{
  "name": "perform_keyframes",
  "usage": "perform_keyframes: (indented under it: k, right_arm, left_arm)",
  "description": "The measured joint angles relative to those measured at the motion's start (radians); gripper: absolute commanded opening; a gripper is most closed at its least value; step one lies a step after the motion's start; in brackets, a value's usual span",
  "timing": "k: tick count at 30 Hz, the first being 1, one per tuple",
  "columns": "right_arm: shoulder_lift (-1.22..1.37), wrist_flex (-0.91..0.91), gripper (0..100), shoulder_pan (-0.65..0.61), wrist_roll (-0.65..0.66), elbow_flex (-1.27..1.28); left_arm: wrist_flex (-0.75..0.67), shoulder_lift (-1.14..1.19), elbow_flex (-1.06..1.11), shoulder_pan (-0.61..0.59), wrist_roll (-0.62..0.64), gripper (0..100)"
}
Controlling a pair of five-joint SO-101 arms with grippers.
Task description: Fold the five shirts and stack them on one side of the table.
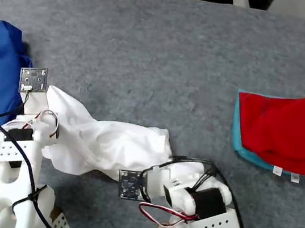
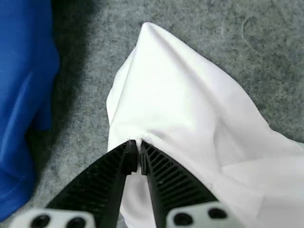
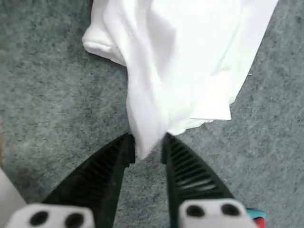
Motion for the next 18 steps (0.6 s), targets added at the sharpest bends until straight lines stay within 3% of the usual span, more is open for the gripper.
perform_keyframes:
  k: [9, 18]
  right_arm:
    - [0.008, -0.031, 0.5, 0.051, 0.0, -0.002]
    - [0.015, -0.025, 0.5, 0.063, -0.028, -0.207]
  left_arm:
    - [0.0, 0.0, 0.0, 0.0, 0.0, 2]
    - [0.0, 0.0, 0.0, 0.0, 0.0, 2]
